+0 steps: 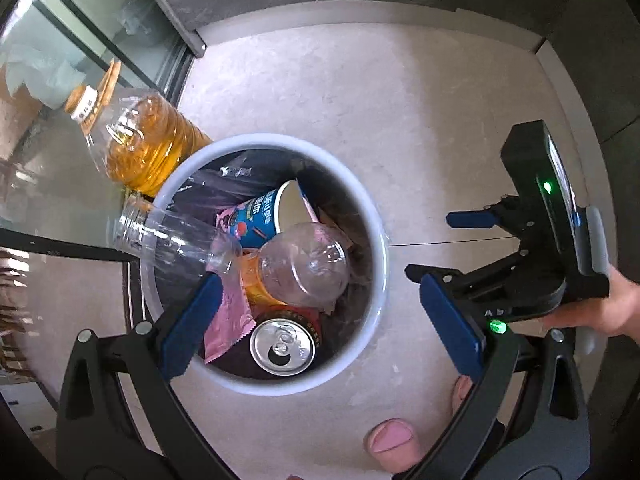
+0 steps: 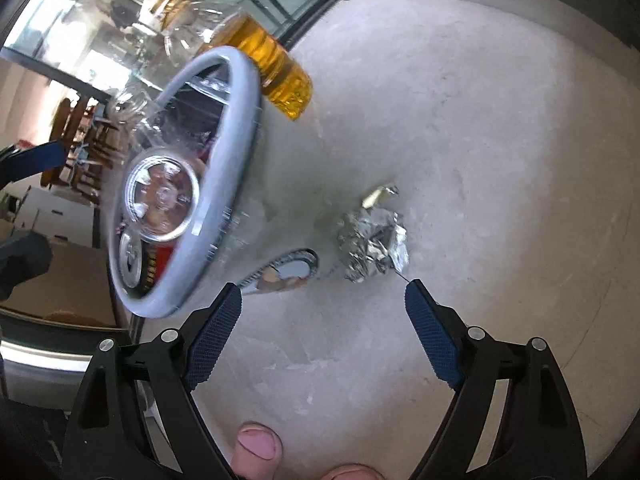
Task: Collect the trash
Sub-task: 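Lower the right gripper to the crumpled silver foil beside the bin, then close the right gripper on the silver foil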
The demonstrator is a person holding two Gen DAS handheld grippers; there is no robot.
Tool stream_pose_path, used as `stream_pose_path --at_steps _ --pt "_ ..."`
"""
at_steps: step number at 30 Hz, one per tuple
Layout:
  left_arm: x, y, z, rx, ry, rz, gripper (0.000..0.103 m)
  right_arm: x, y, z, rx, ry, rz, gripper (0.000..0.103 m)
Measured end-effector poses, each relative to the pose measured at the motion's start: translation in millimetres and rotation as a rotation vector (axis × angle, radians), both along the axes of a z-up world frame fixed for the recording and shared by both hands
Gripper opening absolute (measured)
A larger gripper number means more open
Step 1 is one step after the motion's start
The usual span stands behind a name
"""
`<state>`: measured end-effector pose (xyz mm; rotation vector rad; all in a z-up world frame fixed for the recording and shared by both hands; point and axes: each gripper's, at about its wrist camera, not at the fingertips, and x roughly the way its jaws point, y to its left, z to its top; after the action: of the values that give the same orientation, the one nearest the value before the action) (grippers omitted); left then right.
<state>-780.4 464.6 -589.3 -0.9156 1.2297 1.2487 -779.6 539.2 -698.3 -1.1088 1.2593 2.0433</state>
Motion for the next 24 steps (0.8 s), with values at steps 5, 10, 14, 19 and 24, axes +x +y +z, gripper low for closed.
stream_pose_path --at_steps 5,10,14,19,24 --pt "15 -25 0 0.081 0.051 0.069 0.097 6 1 -3 0.017 -0.011 0.045 0.083" --pt "27 -55 -7 0.177 0.033 0.221 0.097 9 5 -2 0.077 0.009 0.118 0.083" --pt "38 -69 -26 0.239 0.035 0.334 0.097 2 9 -25 0.114 0.035 0.209 0.082" --pt "49 -81 -62 0.268 0.079 0.490 0.097 -18 10 -63 0.126 0.039 0.304 0.076" --pt "49 -92 -95 0.287 0.129 0.554 0.097 -39 5 -94 0.125 0.046 0.392 0.062"
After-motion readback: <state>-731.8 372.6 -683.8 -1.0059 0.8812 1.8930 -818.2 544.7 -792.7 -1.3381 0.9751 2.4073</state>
